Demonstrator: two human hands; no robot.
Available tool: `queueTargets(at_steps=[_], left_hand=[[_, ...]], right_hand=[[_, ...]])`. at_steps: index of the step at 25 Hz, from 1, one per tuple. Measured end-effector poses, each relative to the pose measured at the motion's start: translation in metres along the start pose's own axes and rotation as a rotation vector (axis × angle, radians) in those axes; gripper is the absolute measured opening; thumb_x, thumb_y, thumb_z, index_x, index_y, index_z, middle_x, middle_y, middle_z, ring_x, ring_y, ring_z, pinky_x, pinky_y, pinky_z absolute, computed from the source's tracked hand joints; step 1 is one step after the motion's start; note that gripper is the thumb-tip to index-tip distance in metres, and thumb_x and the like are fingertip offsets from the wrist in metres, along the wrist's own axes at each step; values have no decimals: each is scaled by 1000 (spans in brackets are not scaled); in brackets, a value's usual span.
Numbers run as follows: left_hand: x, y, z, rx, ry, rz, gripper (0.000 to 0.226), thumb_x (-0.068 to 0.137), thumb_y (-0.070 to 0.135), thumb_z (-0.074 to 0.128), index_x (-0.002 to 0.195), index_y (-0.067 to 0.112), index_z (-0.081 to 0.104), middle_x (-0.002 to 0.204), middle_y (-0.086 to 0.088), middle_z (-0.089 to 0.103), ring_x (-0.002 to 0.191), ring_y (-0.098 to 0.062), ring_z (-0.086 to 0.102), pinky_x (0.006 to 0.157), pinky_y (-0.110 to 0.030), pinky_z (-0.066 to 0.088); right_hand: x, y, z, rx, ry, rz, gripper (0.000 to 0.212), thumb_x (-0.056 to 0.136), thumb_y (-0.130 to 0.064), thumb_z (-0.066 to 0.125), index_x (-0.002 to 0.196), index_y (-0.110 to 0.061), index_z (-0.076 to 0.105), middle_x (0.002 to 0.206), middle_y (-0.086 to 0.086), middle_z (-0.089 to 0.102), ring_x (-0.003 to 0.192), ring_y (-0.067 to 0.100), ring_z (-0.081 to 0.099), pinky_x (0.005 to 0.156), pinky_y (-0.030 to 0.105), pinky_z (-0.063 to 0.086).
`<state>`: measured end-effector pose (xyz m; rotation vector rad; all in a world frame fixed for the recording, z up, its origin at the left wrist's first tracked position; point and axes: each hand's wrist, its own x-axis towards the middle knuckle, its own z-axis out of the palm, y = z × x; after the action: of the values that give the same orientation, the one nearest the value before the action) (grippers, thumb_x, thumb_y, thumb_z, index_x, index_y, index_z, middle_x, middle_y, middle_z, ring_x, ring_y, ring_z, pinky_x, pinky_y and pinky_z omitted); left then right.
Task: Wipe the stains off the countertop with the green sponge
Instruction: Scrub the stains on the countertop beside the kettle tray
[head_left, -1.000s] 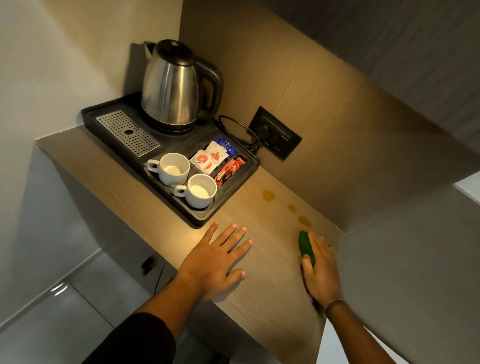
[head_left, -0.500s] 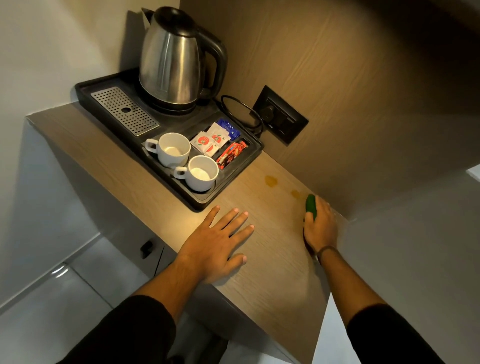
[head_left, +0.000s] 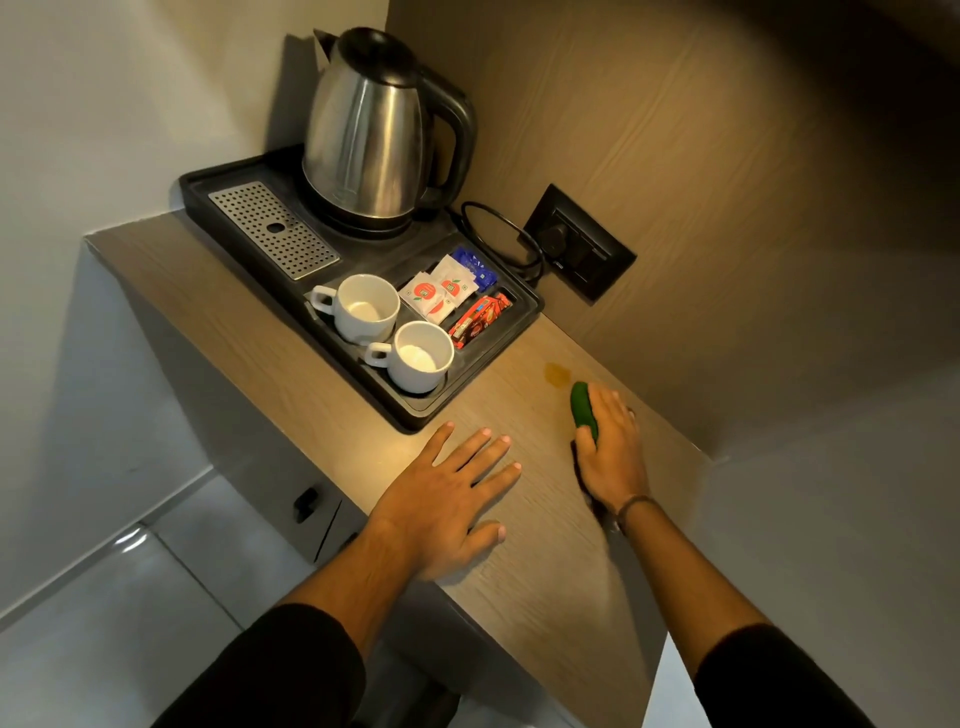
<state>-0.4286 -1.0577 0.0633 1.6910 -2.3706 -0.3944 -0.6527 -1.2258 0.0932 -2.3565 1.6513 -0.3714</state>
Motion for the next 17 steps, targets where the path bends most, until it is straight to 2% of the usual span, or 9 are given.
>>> queueTargets(at_steps=[1, 3, 6, 9, 11, 14, 16, 17], left_hand=[[0, 0, 0, 0, 1, -3, 72, 105, 67, 21, 166, 33, 3, 177, 0, -9, 161, -22, -16, 129, -59, -9], [1, 1, 0, 7, 3, -6, 72, 105, 68, 21, 166, 33, 2, 177, 0, -9, 161, -22, -15, 129, -59, -10], [1, 1, 0, 14, -9, -2, 72, 105, 67, 20, 166, 33, 1, 176, 0, -11, 161, -22, -17, 129, -60, -8], [0, 1, -2, 5, -13, -3, 72, 106, 66, 21, 165, 33, 0, 176, 0, -12, 160, -22, -18, 129, -60, -8], [0, 2, -4, -2, -17, -8, 72, 105, 67, 21, 165, 33, 0, 176, 0, -12, 160, -21, -18, 129, -59, -10], [0, 4, -5, 5, -27, -13, 72, 106, 66, 21, 165, 33, 0, 176, 0, -13, 160, -22, -19, 128, -60, -9], [0, 3, -5, 6, -34, -7, 72, 106, 66, 22, 166, 32, 0, 176, 0, -13, 160, -22, -19, 129, -60, -7], [0, 3, -5, 6, -34, -5, 72, 106, 66, 22, 166, 32, 0, 176, 0, -13, 160, -22, -18, 129, -60, -7]], right_hand=[[-15, 7, 2, -11, -8, -40, 63, 96, -24, 45, 158, -15, 35, 164, 10, 37, 154, 29, 24, 126, 50, 15], [-25, 20, -6, -22, 24, 9, 61, 98, -22, 46, 158, -15, 34, 163, 11, 37, 153, 29, 25, 127, 50, 16], [23, -7, -9, -8, 31, 125, 59, 99, -10, 51, 156, -10, 36, 161, 16, 40, 150, 33, 31, 124, 54, 20], [23, -37, 4, 32, -29, -19, 62, 99, -11, 53, 157, -11, 34, 164, 13, 35, 154, 31, 24, 127, 50, 14], [-15, -21, 6, 14, -43, -104, 64, 97, -22, 50, 159, -16, 33, 166, 9, 33, 155, 26, 19, 127, 45, 10], [-13, 5, -8, -3, 9, 14, 62, 97, -21, 47, 157, -14, 35, 163, 11, 37, 154, 29, 24, 127, 48, 13], [32, -14, -7, 5, 17, 117, 59, 99, -12, 51, 156, -10, 37, 161, 16, 41, 151, 35, 29, 125, 54, 19], [46, -28, -4, 18, 1, 107, 59, 99, -10, 52, 156, -10, 37, 161, 16, 41, 151, 35, 29, 124, 55, 20]])
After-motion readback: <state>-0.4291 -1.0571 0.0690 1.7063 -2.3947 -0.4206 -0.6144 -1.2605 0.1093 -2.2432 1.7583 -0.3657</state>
